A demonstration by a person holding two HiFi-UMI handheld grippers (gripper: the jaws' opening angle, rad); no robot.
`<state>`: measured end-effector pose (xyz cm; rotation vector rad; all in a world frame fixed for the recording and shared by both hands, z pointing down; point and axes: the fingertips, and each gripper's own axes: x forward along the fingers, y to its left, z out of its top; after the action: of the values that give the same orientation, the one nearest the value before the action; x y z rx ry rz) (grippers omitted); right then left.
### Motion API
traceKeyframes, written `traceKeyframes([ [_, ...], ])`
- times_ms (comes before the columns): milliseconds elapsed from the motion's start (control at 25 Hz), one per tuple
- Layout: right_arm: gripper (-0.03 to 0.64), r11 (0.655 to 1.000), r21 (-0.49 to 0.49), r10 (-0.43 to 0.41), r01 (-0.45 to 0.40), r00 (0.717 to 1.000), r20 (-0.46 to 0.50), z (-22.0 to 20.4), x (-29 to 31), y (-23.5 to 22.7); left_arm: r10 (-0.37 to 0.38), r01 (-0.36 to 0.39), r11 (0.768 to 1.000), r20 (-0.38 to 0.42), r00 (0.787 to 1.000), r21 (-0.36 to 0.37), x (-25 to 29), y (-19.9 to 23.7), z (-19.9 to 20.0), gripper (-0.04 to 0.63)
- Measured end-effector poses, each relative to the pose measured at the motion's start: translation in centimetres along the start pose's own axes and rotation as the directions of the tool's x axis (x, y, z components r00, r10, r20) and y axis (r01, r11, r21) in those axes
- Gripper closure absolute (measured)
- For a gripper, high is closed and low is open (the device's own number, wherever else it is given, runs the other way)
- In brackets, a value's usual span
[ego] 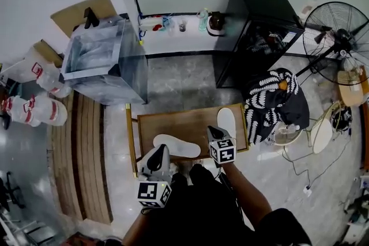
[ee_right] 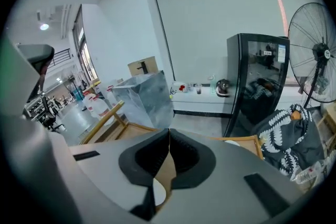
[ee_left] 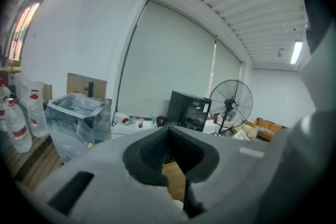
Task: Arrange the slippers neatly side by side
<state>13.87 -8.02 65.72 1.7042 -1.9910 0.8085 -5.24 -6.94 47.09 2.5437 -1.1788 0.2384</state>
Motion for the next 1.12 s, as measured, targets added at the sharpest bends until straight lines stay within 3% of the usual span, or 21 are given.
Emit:
traceKeyframes([
  [480,0.604,0.979,-0.117,0.176,-0.168,0.983,0.058,3.5,-0.1,9.3,0.134,-0.132,0.989,0.036,0.99,-0.064,-4.3,4.2,-0.5,0.578],
  [1120,0.604,0.894,-0.269,0.374,-0.359,0.927,0.006,3.5,0.4,18.9,0.277,-0.269,0.952,0.036,0.96,-0.147,-8.3,8.4,-2.4,0.578],
])
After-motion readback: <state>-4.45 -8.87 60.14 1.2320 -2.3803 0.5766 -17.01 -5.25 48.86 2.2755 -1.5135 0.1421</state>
